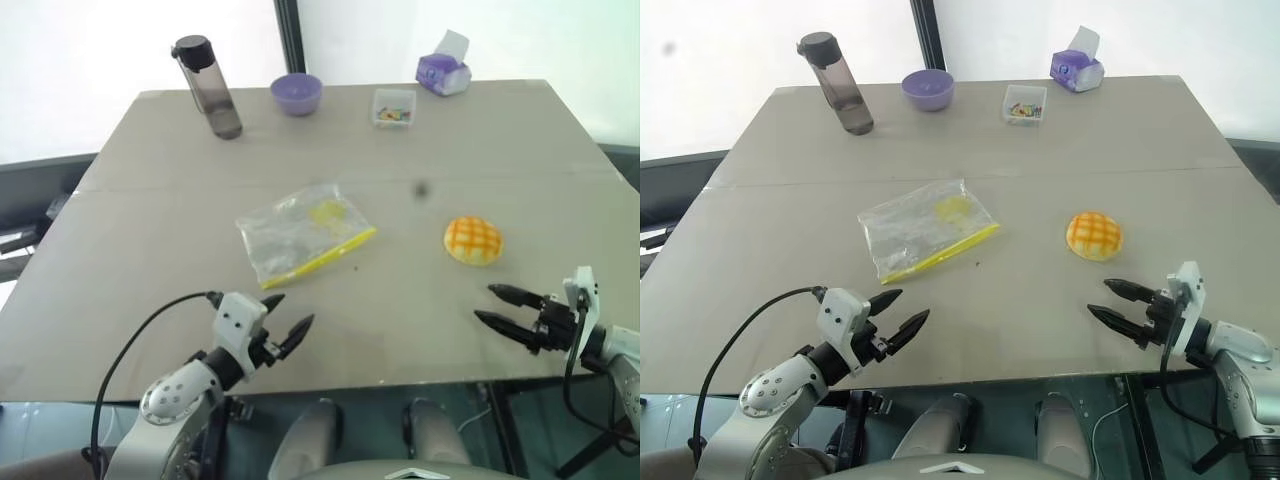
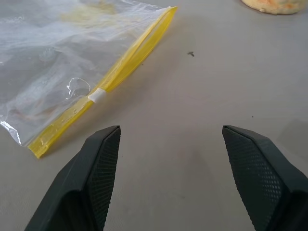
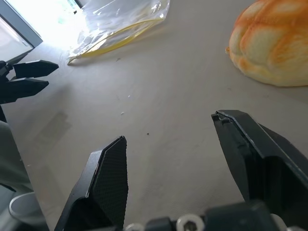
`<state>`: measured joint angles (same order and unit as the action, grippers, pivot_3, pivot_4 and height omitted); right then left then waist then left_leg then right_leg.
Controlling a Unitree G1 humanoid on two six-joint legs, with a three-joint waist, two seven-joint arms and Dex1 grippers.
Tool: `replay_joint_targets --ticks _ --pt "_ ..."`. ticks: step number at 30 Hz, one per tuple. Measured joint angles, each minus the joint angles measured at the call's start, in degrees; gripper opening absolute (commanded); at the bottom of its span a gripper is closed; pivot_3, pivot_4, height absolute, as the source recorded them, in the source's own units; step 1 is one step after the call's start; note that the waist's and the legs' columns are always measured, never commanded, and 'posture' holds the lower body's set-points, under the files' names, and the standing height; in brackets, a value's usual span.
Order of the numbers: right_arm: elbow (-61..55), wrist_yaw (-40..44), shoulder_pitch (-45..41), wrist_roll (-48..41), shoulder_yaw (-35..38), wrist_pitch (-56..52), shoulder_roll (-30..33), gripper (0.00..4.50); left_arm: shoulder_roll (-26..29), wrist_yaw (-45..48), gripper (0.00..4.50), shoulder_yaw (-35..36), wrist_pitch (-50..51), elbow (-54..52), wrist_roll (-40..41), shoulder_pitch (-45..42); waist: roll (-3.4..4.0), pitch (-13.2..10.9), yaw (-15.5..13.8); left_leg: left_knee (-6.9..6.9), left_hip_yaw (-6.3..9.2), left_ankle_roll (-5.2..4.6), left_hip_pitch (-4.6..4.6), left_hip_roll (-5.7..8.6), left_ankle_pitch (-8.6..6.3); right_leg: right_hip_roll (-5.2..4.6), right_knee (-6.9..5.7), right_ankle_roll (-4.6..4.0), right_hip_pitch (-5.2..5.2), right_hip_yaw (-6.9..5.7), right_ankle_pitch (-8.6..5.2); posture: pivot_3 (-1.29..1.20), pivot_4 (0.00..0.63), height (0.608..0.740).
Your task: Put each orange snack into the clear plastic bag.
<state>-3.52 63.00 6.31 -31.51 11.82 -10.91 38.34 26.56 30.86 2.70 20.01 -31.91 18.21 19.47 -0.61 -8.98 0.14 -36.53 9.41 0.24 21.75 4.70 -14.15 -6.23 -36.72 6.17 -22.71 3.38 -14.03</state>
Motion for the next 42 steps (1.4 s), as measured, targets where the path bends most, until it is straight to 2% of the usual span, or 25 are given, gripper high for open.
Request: replay_joint_targets --ticks 5,8,13,16,18,26,34,36,39,42 --pt "-0.1 0.7 0.0 -0.3 0.0 -0.1 0.0 3.24 0.1 0.2 3.54 0.2 -0.4 0.6 0.1 -0.2 0.01 0.0 0.0 0.00 0.00 0.00 -0.01 0.00 0.00 0.00 0.00 0.00 0.00 0.00 0.00 0.00 0.150 0.740" --pt "-3.4 0.9 -0.1 -2.3 -0.1 -3.1 0.3 3.24 -0.1 0.0 3.54 3.0 0.5 2.4 2.1 -1.6 0.07 -0.1 0.0 0.01 0.04 0.00 0.00 -0.02 0.00 0.01 -0.01 0.00 -0.02 -0.02 0.00 0.00 0.150 0.740" --pt "-12.7 -0.5 -3.8 -6.5 -0.7 -8.9 1.2 3.24 -0.8 -2.6 3.54 12.2 6.2 6.7 9.9 -8.0 0.07 -0.1 0.1 -0.01 0.21 0.00 0.03 0.00 0.00 0.01 -0.01 0.01 -0.01 -0.16 0.00 0.00 0.150 0.740" --pt "-16.8 -3.0 -6.8 -7.1 -2.1 -10.4 0.4 3.24 -1.5 -8.2 3.54 19.3 15.0 12.1 17.7 -15.8 0.03 -0.1 0.0 -0.02 0.39 0.01 0.05 0.03 0.01 0.03 -0.02 0.01 -0.01 -0.33 0.00 0.00 0.150 0.740" --pt "-17.9 -3.6 -7.3 -7.4 -2.3 -10.8 0.3 3.24 -1.6 -11.1 3.54 21.7 18.5 13.9 20.1 -18.3 0.01 -0.1 0.0 -0.02 0.42 0.04 0.10 0.08 -0.01 0.00 -0.02 0.00 -0.01 -0.34 0.01 0.00 0.150 0.740" --pt "-18.0 -4.7 -7.7 -7.2 -3.0 -11.3 0.2 3.24 -4.2 -15.3 3.54 21.9 25.3 22.3 23.2 -26.5 -0.04 -0.2 -0.1 -0.01 0.42 0.07 0.10 0.12 -0.02 0.00 -0.03 -0.01 -0.03 -0.33 0.02 0.00 0.150 0.740" --pt "-19.0 -5.9 -7.9 -6.8 -4.7 -11.0 -0.8 3.24 -11.2 -16.6 3.54 22.1 28.7 28.4 27.8 -34.9 -0.04 -0.2 -1.1 -0.09 0.47 0.08 0.11 0.19 -0.02 -0.02 -0.03 -0.01 0.03 -0.35 0.02 0.00 0.150 0.740" --pt "-19.0 -5.9 -7.9 -6.7 -4.7 -10.9 -0.9 3.24 -10.6 -15.9 3.54 20.6 28.7 30.1 26.8 -36.6 -0.04 -0.2 -1.1 -0.09 0.46 0.08 0.10 0.20 -0.01 -0.02 -0.03 -0.01 0.03 -0.35 0.02 0.00 0.150 0.740" --pt "-18.9 -5.9 -8.2 -6.7 -4.7 -10.6 -1.0 3.30 -10.2 -14.6 2.72 18.0 27.0 32.5 24.3 -38.4 -0.02 -0.1 -1.0 -0.09 0.44 0.08 0.09 0.20 -0.01 -0.02 -0.04 -0.01 0.04 -0.33 0.02 0.00 0.150 0.740" --pt "-18.6 -5.8 -8.7 -6.2 -4.7 -9.6 -1.7 3.30 -10.7 -13.6 1.31 17.1 26.1 34.6 23.4 -39.1 -0.02 -0.1 -1.0 -0.09 0.45 0.08 0.10 0.19 -0.01 -0.02 -0.03 -0.01 0.04 -0.33 0.02 0.00 0.150 0.740"
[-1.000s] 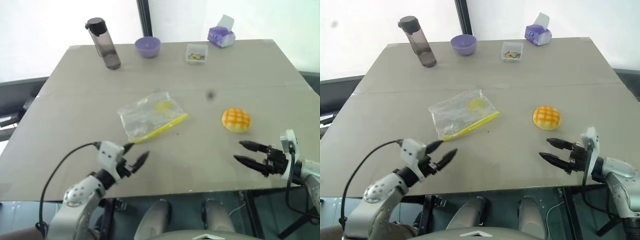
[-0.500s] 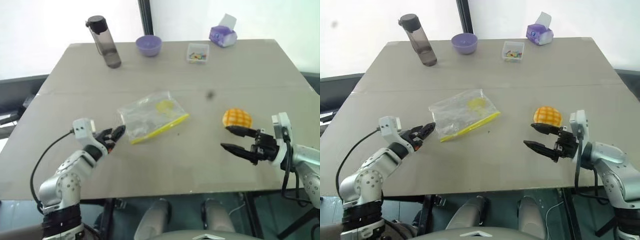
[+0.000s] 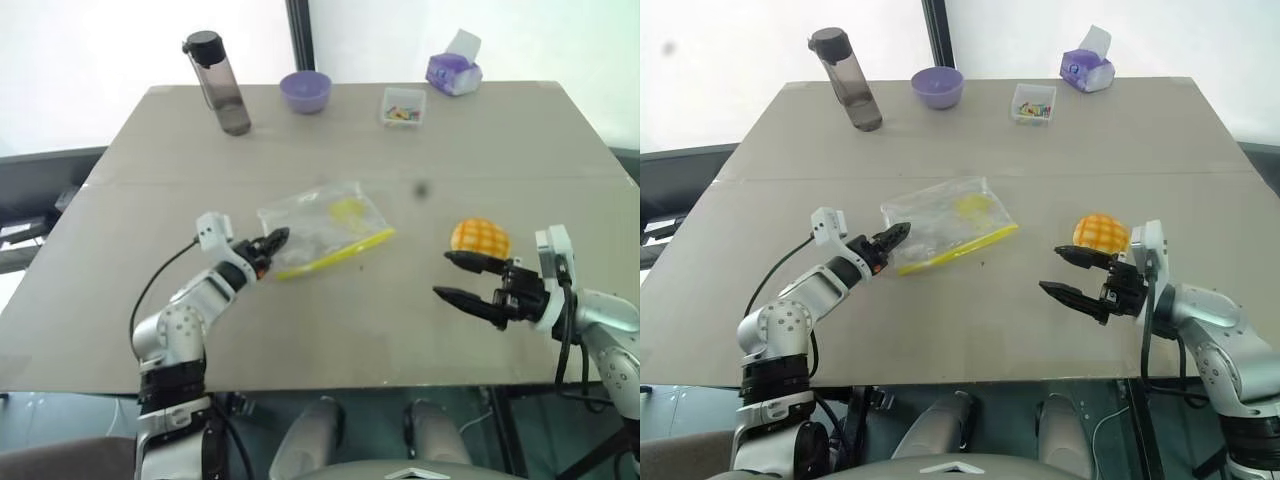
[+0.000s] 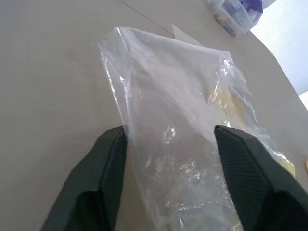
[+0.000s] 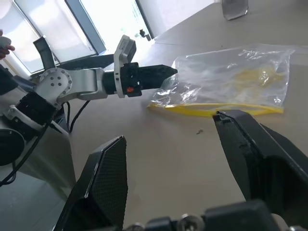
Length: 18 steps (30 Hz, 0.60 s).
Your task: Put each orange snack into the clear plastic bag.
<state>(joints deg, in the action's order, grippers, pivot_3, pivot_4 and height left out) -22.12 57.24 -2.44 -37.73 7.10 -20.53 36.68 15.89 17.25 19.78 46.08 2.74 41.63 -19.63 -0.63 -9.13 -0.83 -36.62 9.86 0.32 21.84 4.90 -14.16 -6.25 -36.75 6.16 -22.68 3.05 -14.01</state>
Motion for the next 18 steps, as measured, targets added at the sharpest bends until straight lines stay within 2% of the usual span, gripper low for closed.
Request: replay_joint_targets --ticks 3,4,10,13,14,18 --pt "0.6 0.0 -0.4 0.8 -0.1 0.9 -0.4 3.30 -0.7 0.3 0.15 -1.1 -0.2 0.6 -0.7 0.0 -0.01 0.0 0.0 0.00 0.01 0.00 0.02 0.00 0.00 0.00 0.00 0.00 -0.01 0.00 0.00 0.00 0.150 0.740" --pt "0.6 0.0 -0.4 0.8 -0.1 0.9 -0.5 3.30 -0.8 0.5 0.06 -1.5 -0.2 0.7 -0.9 0.0 -0.01 0.0 0.0 0.00 0.01 0.00 0.02 0.00 0.00 0.00 0.00 0.00 -0.01 0.00 0.00 0.00 0.150 0.740" --pt "0.9 -0.2 -0.8 3.3 -1.6 2.5 -1.2 3.30 -3.6 -1.9 0.06 1.0 1.9 0.5 1.3 -1.0 0.00 0.0 0.1 0.00 0.01 0.00 -0.01 -0.01 0.00 0.00 -0.01 0.00 -0.01 0.00 0.00 0.00 0.150 0.740" --pt "3.0 -1.5 -3.7 10.3 -5.4 6.9 -2.2 3.30 -8.2 -9.6 0.06 8.1 9.6 0.1 11.9 -3.4 -0.02 0.0 0.1 -0.09 0.04 0.00 0.02 -0.02 0.00 0.00 -0.01 0.02 -0.01 -0.01 0.00 0.00 0.150 0.740" --pt "4.7 -3.3 -5.6 15.5 -8.0 9.0 -2.3 3.30 -9.9 -13.5 0.06 10.3 13.0 -0.1 16.7 -4.4 -0.03 0.0 0.0 -0.13 0.04 0.05 0.04 0.01 0.03 -0.02 -0.02 0.03 -0.02 -0.01 0.00 0.00 0.150 0.740" --pt "11.3 -7.2 -10.3 27.1 -13.6 15.7 -3.5 3.30 -12.2 -21.0 0.06 11.9 18.7 -1.9 25.5 -4.6 -0.15 -0.1 0.3 -0.21 0.00 0.27 0.10 0.01 0.15 -0.01 -0.06 0.02 -0.09 0.00 0.01 0.00 0.150 0.740"
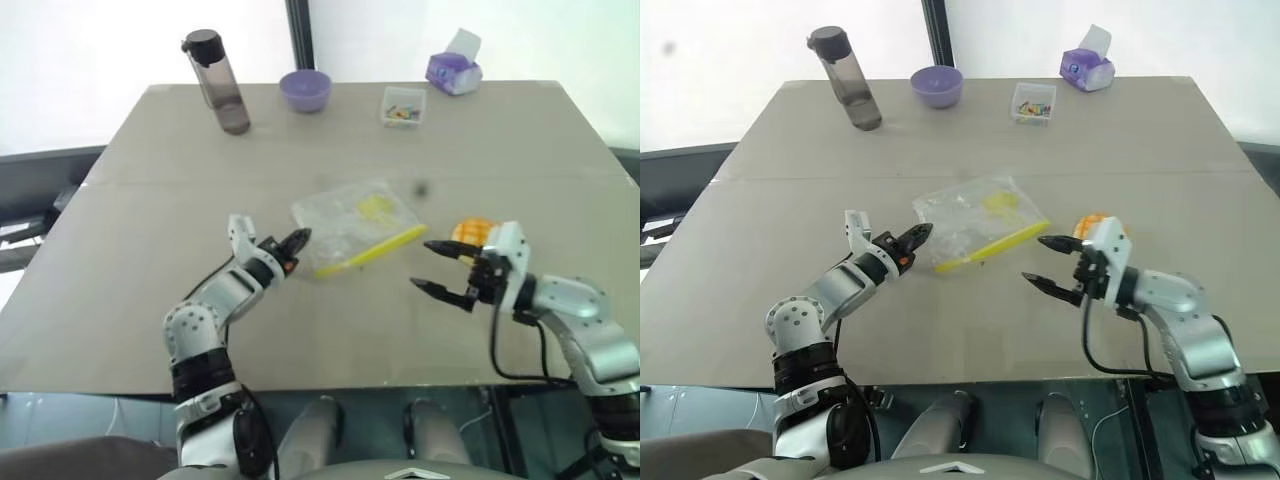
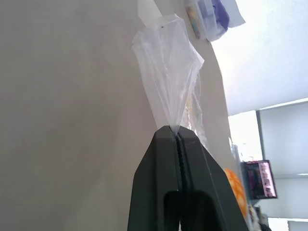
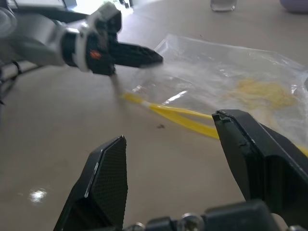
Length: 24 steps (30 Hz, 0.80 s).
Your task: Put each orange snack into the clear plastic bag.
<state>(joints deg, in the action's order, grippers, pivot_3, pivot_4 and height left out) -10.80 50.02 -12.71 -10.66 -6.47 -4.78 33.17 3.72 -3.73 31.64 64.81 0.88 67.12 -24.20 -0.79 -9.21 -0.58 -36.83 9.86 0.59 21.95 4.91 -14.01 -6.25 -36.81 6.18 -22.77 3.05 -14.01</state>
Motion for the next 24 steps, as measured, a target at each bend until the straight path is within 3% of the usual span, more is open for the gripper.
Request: replay_joint_targets --ticks 7,12,15,21,24 --pt "13.9 -8.5 -9.2 14.5 -5.3 7.4 -3.6 3.30 0.1 -9.1 0.06 -0.8 3.0 -3.8 10.8 2.3 -0.06 0.0 0.9 0.00 -0.05 0.03 0.00 -0.02 0.00 0.03 -0.03 -0.03 -0.04 0.08 0.01 0.00 0.150 0.740" --pt "20.9 -12.0 -11.8 20.1 -6.9 11.6 -4.3 3.30 0.9 -11.8 0.06 -2.4 2.1 -5.4 15.3 3.9 -0.06 0.0 1.1 0.00 -0.06 0.04 0.00 -0.01 -0.01 0.04 -0.02 -0.04 -0.04 0.10 0.02 0.00 0.150 0.740" --pt "22.1 -12.7 -12.4 21.0 -7.0 11.6 -5.0 2.45 1.4 -13.0 0.00 -3.6 1.2 -6.0 17.4 5.3 -0.06 0.0 1.2 0.00 -0.08 0.04 -0.01 -0.02 -0.01 0.04 -0.03 -0.04 -0.05 0.12 0.02 0.00 0.150 0.740" --pt "22.7 -12.8 -13.0 21.3 -7.0 11.6 -5.1 0.13 3.4 -13.2 0.00 -6.1 -1.5 -7.1 20.7 7.0 -0.05 0.0 1.3 0.01 -0.09 0.05 -0.03 -0.05 -0.01 0.09 -0.03 -0.08 -0.05 0.13 0.04 0.00 0.150 0.740" --pt "22.8 -12.7 -13.1 21.3 -7.0 11.3 -5.2 0.00 5.4 -9.8 0.86 -7.8 -3.7 -8.8 18.2 8.3 -0.05 0.0 1.3 0.01 -0.11 0.05 -0.02 -0.04 -0.01 0.09 -0.02 -0.08 -0.05 0.14 0.04 0.00 0.150 0.740"
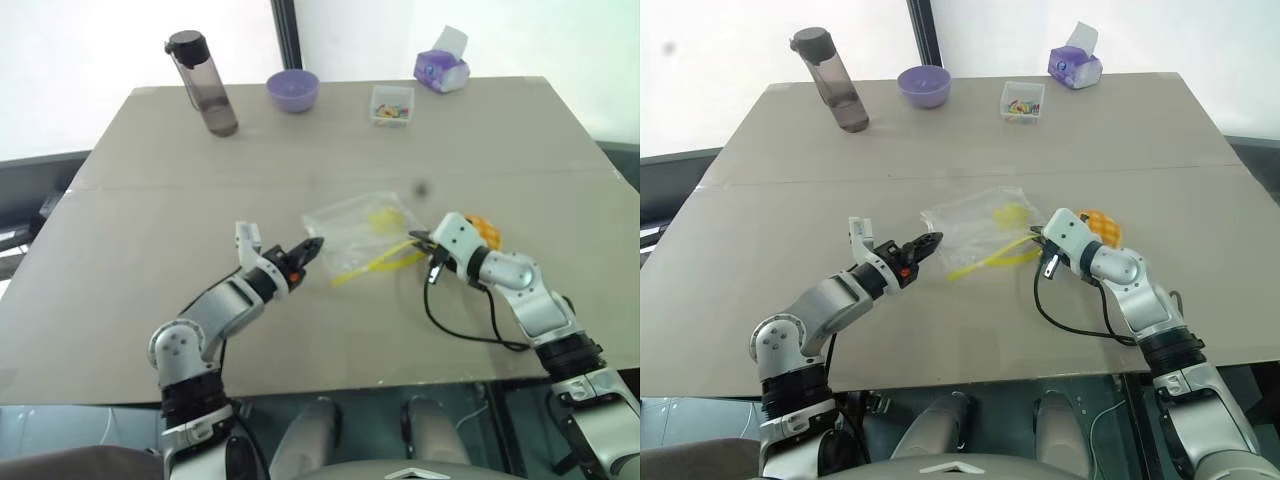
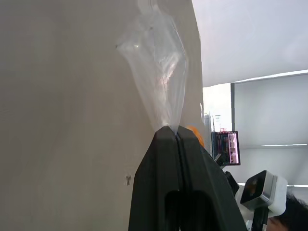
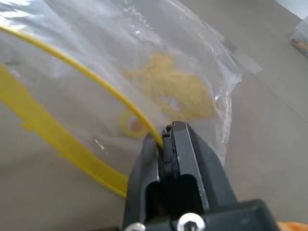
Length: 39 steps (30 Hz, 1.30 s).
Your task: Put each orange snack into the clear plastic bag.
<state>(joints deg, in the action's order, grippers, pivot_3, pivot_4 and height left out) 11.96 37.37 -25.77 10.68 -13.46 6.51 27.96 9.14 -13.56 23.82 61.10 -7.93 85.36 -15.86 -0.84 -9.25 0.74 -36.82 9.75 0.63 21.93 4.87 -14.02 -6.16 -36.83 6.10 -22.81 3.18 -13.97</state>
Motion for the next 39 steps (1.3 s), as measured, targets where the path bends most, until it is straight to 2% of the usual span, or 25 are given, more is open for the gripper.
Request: replay_joint_targets --ticks 2,5,11,15,18,20,28,39 --pt "0.6 -0.1 -0.2 0.0 0.0 -0.9 -0.2 0.00 1.6 1.6 1.78 -0.9 -1.3 -0.5 -2.3 0.7 0.00 0.0 0.0 0.01 0.00 0.00 -0.01 0.00 0.00 0.01 0.00 -0.01 0.00 0.00 0.00 0.00 0.150 0.740" --pt "1.1 -1.5 -1.8 -0.1 0.7 -4.7 -2.2 0.00 4.9 4.7 3.18 -4.1 -4.5 -1.7 -10.2 1.4 0.02 0.0 0.1 0.03 -0.01 0.00 -0.02 -0.04 0.00 0.05 0.00 -0.08 -0.01 0.02 0.04 0.00 0.150 0.740" --pt "1.3 -6.1 -8.4 0.3 1.9 -11.7 -5.2 0.00 11.6 14.5 3.18 -13.0 -17.6 -7.1 -32.1 0.3 0.01 0.0 -0.1 0.12 0.01 0.01 0.03 -0.04 0.00 0.04 0.07 -0.10 -0.05 -0.01 0.05 0.00 0.150 0.740" --pt "2.8 -7.3 -12.8 1.4 1.8 -17.1 -7.0 0.00 20.9 22.4 3.18 -25.1 -32.2 -10.1 -54.6 -3.3 0.02 0.0 0.0 0.30 -0.07 0.03 0.09 -0.03 0.02 0.03 0.10 -0.12 -0.23 0.06 0.07 0.00 0.150 0.740" --pt "4.4 -7.8 -15.2 3.5 0.1 -17.7 -7.4 0.00 22.8 27.1 3.18 -32.7 -41.6 -11.3 -67.0 -4.6 0.02 0.0 0.1 0.39 -0.12 0.03 0.27 -0.04 0.02 0.02 0.11 -0.12 -0.49 0.13 0.07 0.00 0.150 0.740" --pt "5.7 -8.2 -16.0 4.6 -0.9 -17.4 -7.8 0.00 23.4 29.2 3.18 -36.1 -45.9 -11.2 -73.1 -4.7 0.03 0.0 0.4 0.40 -0.14 0.07 0.70 -0.07 0.05 0.03 0.01 -0.13 -0.99 0.15 0.07 0.00 0.150 0.740" --pt "9.0 -9.8 -17.8 5.4 -2.0 -16.0 -10.5 0.00 24.8 30.9 3.18 -41.0 -55.1 -9.4 -92.5 -3.8 0.05 0.0 1.6 0.39 -0.15 0.09 0.87 -0.07 0.07 0.05 -0.10 -0.13 -1.21 0.18 0.09 0.00 0.150 0.740" --pt "11.7 -10.5 -19.0 6.0 -2.0 -13.7 -11.1 0.00 26.5 33.3 3.18 -40.6 -57.8 -5.6 -100.3 0.3 0.07 -0.1 1.7 0.37 -0.12 0.12 0.85 -0.07 0.09 0.06 -0.21 -0.13 -1.22 0.17 0.09 0.00 0.150 0.740"
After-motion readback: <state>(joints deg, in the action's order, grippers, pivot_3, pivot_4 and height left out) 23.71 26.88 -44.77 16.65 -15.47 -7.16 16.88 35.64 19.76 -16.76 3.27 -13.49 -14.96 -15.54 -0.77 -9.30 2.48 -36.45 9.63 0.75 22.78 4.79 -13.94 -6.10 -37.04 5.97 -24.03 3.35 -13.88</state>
